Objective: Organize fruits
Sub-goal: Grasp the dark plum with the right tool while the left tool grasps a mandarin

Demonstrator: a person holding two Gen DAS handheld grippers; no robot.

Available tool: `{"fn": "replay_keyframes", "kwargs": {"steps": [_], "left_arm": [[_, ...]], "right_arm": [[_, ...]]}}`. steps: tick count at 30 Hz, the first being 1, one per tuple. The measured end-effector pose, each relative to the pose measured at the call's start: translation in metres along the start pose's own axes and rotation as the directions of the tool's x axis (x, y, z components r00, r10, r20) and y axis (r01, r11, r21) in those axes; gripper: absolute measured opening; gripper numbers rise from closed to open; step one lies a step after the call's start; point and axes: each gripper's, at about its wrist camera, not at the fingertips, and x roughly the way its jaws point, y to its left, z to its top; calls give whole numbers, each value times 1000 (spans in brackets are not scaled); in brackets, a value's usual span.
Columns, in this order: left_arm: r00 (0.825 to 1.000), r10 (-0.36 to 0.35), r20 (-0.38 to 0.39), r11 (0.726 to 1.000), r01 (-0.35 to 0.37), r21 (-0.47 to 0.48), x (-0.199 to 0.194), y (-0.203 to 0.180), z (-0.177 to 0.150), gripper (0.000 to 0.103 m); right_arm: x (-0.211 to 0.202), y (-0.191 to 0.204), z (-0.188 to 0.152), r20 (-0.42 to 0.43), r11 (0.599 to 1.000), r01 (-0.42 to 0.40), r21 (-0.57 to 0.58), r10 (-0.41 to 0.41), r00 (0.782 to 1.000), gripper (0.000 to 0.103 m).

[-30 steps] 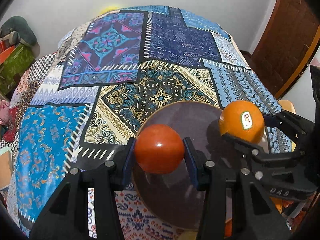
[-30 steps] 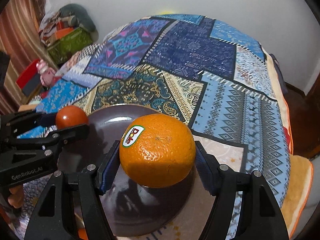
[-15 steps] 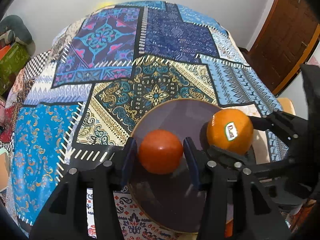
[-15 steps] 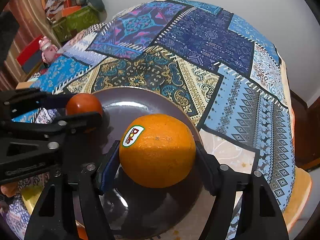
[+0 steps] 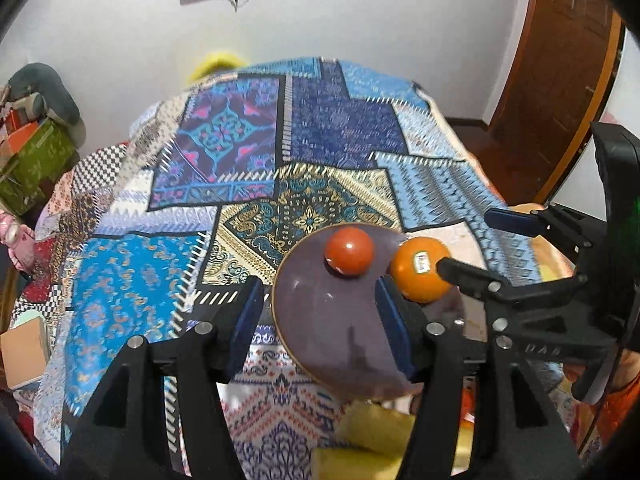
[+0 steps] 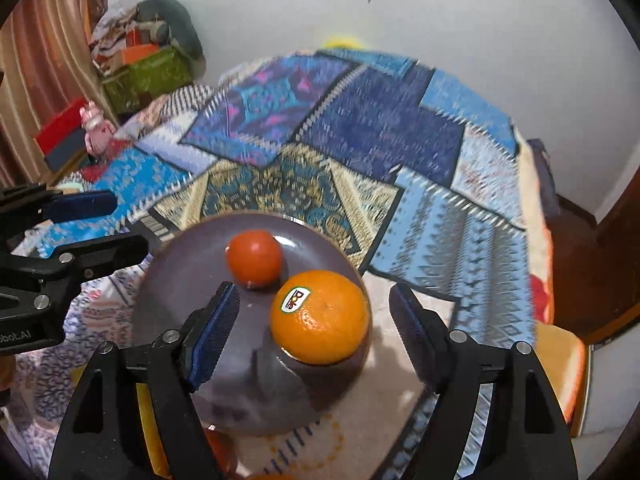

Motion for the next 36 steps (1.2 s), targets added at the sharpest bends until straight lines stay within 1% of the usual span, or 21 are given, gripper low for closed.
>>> {"fn": "replay_keyframes", "kwargs": {"steps": [3, 8, 12, 16, 19, 23, 26, 31, 33, 36], "left_arm": [[999, 3, 40, 1000, -3, 6, -29, -4, -6, 62], [997, 3, 82, 1000, -4, 13, -65, -10, -23, 67], [996, -4, 88, 1000, 3, 9, -85, -12, -42, 67], [997, -5, 73, 1000, 5, -1, -98, -14, -70, 69], [999, -17, 38, 1000, 17, -7, -99, -17, -92, 69], [1000, -18, 3, 1000, 18, -3, -97, -21, -117, 69], [999, -39, -30, 999, 39, -10, -93, -25, -134, 69], [995, -71, -74, 997, 69, -24, -83, -32, -156, 69], [992, -81, -94, 996, 79, -30, -77, -34, -163, 69], [988, -97, -123, 995, 92, -41, -66, -37, -169, 69]], "right_arm": [[-26, 0, -3, 47, 1000, 1, 17, -2, 999, 77], [-67, 5, -17, 116, 999, 34, 12, -35, 993, 79], [-93, 8, -37, 153, 999, 26, 39, -32, 988, 83], [-107, 12, -62, 163, 997, 25, 66, -36, 986, 84], [-112, 16, -83, 154, 996, 27, 89, -41, 987, 84], [-112, 19, -110, 118, 991, 18, 129, -34, 992, 84], [-109, 21, -131, 86, 988, 7, 154, -21, 996, 84], [-100, 24, -158, 39, 981, -8, 193, 1, 999, 83], [-92, 25, -168, 5, 978, -24, 205, 23, 1000, 83], [-81, 25, -178, -31, 975, -31, 220, 39, 999, 77]]}}
